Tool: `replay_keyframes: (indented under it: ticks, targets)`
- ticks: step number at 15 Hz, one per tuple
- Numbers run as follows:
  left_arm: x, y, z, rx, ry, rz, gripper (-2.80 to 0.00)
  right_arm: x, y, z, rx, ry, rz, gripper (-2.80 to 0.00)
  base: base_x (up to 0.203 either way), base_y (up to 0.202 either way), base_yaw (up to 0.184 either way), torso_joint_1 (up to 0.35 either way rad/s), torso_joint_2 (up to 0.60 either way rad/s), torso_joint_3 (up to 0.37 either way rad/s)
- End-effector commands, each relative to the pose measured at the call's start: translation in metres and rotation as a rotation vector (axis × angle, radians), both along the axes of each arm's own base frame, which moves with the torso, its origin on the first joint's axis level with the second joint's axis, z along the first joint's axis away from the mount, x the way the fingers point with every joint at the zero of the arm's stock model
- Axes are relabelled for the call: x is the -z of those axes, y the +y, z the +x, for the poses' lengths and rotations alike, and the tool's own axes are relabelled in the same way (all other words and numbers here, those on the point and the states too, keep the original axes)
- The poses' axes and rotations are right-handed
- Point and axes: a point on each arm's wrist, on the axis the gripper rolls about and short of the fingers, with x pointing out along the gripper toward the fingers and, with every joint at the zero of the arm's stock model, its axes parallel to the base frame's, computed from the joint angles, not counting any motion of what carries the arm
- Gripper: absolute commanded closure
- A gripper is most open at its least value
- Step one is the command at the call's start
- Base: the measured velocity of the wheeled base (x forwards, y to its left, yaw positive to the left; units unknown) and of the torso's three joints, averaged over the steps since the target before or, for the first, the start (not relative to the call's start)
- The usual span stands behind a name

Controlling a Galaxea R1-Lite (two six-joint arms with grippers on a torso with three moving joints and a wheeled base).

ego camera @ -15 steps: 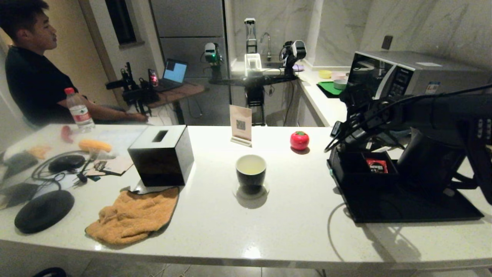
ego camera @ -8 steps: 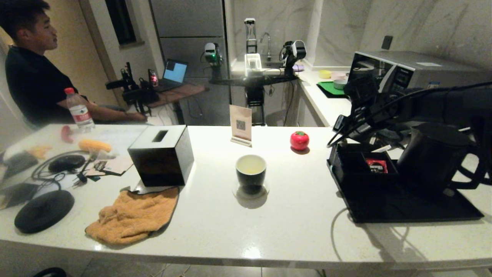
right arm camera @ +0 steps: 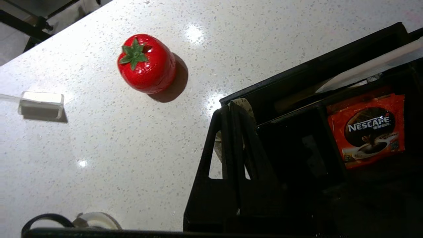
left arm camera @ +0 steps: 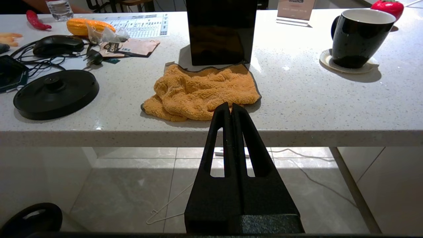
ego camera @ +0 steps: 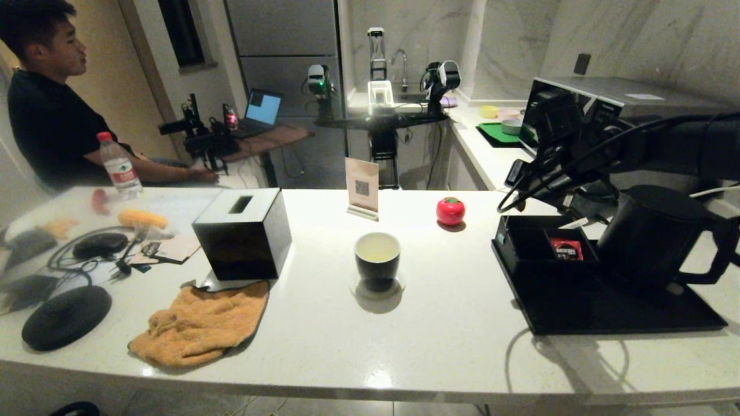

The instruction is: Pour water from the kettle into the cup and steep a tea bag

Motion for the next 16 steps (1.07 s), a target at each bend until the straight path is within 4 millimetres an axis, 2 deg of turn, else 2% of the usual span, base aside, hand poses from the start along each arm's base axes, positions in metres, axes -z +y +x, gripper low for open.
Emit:
replay_keyframes:
  ticks: [1, 8, 16]
  targets:
    - [0.000, 0.000, 0.000, 0.000, 0.000, 0.000, 0.00, -0.014, -0.002, -0.010, 0.001, -0.025, 0.006, 0.00, 0.000, 0.000, 0.000, 0.000, 0.00, 0.000]
    - [0.000, 0.000, 0.000, 0.000, 0.000, 0.000, 0.00, -0.037, -0.005, -0.025, -0.018, -0.077, -0.004, 0.00, 0.000, 0.000, 0.000, 0.000, 0.00, 0.000]
    - [0.000, 0.000, 0.000, 0.000, 0.000, 0.000, 0.00, -0.047, 0.005, -0.030, -0.107, -0.106, -0.083, 0.00, 0.000, 0.000, 0.000, 0.000, 0.00, 0.000]
